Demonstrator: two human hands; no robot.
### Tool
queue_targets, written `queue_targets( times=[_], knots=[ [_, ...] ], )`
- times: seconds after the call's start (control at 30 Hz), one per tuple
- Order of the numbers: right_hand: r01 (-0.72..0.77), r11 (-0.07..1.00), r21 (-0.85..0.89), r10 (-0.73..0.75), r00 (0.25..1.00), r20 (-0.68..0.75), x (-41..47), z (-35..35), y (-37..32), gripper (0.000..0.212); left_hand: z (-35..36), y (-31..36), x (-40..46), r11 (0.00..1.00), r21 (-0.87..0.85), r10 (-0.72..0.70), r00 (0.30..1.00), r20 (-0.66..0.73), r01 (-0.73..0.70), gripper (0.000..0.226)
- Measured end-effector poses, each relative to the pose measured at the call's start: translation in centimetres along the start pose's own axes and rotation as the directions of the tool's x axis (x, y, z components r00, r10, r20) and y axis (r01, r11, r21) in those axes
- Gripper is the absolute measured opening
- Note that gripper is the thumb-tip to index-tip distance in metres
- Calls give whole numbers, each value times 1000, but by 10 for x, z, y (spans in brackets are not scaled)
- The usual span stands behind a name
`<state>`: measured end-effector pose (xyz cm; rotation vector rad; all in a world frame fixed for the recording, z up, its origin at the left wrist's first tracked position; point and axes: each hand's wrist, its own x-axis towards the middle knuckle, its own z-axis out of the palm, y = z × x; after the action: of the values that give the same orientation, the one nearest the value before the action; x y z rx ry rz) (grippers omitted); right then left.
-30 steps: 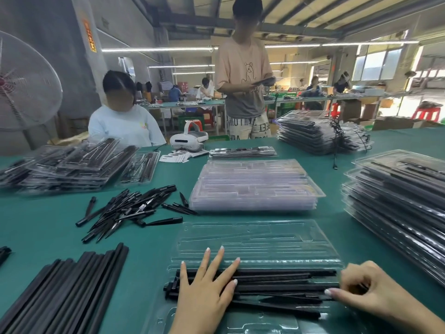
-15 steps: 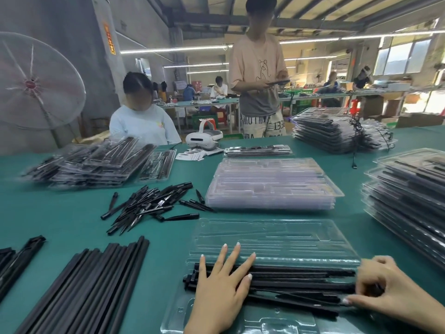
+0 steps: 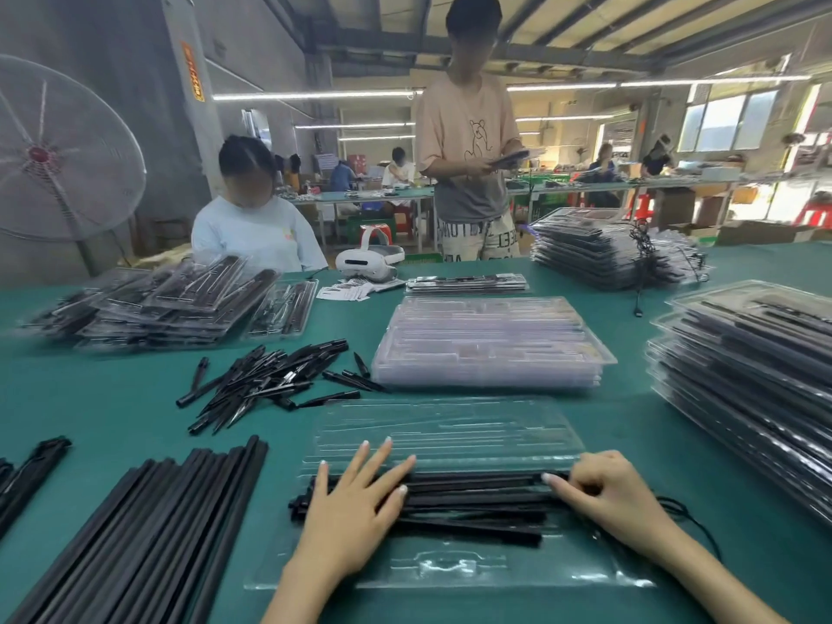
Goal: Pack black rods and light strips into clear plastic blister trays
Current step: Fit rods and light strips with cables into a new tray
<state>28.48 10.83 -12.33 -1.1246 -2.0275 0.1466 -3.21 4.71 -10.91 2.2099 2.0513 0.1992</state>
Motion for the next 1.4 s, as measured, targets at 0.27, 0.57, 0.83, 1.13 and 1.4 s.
queue_targets(
  times=[0.27,0.57,0.83,1.13,1.4],
  knots=[
    [1,1000,1,-1,999,39,14,11,-7,55,-10,6,-7,999,-26,15,994,-112,-19,48],
    [-133,990,45,133,991,7,14,3,-13,26,11,49,-14,975,-78,213,976,40,-210,44],
    [-15,969,-245,46,991,123,14,-12,-22,33,7,51,-17,978,-77,201,977,70,-196,45],
    [-423,869,-256,470,868,161,-18,-76,-13,31,4,52,-17,979,-102,188,977,99,-178,46],
    [-408,793,-453,543,811,219,-44,-82,-16,37,-5,76,-24,979,-19,200,979,-47,-201,52]
  ],
)
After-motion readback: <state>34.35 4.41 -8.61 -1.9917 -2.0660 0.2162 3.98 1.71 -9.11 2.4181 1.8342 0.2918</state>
